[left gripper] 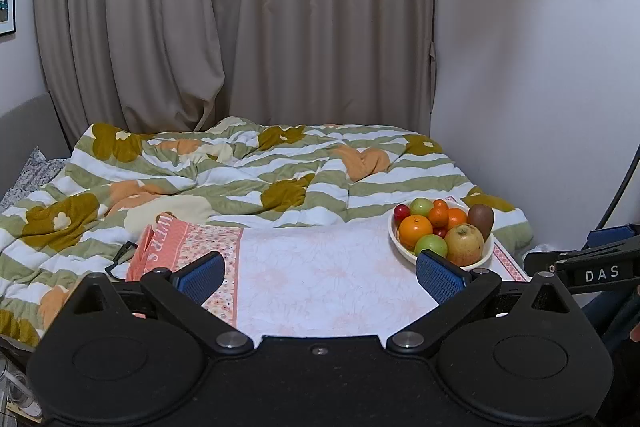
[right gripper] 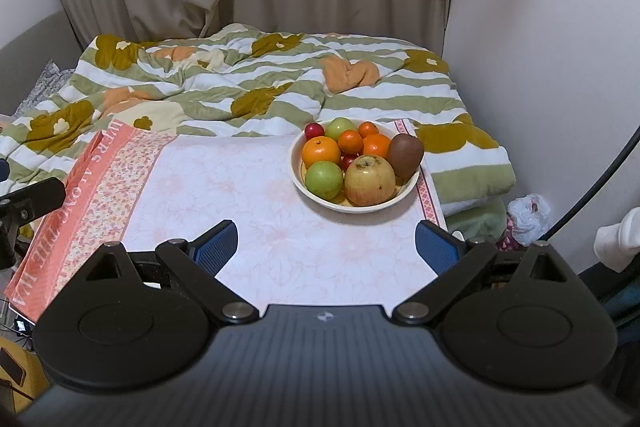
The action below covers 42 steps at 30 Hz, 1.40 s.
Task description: Organize fruits
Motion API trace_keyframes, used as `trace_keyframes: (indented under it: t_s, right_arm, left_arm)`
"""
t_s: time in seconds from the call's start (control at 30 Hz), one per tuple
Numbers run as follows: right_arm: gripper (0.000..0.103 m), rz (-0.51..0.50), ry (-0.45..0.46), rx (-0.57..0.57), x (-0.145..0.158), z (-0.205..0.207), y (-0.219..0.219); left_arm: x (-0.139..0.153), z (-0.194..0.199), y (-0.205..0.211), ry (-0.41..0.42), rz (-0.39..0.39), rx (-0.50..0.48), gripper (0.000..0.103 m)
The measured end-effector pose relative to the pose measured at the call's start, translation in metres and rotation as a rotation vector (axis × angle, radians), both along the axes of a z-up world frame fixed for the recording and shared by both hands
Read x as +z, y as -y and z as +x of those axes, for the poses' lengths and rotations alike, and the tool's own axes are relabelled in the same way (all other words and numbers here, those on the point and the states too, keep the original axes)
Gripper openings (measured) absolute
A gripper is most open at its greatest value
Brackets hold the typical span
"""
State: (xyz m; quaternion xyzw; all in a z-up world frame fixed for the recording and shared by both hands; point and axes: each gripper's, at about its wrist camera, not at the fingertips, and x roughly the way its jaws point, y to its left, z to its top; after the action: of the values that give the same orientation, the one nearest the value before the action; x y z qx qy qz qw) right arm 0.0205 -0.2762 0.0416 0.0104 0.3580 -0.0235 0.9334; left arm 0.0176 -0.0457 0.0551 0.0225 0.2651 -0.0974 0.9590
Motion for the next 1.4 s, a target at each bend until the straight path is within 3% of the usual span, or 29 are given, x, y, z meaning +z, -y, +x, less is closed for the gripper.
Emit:
trace_keyframes:
  t_s: [1.4]
  right_arm:
    - [0.103, 0.007, -0.007, -0.004, -0.0030, -0.0036, -0.0005]
  left_arm:
    - [-0.0011, -0.0075, -0.0002, 0.027, 0.034, 0.037, 0.103]
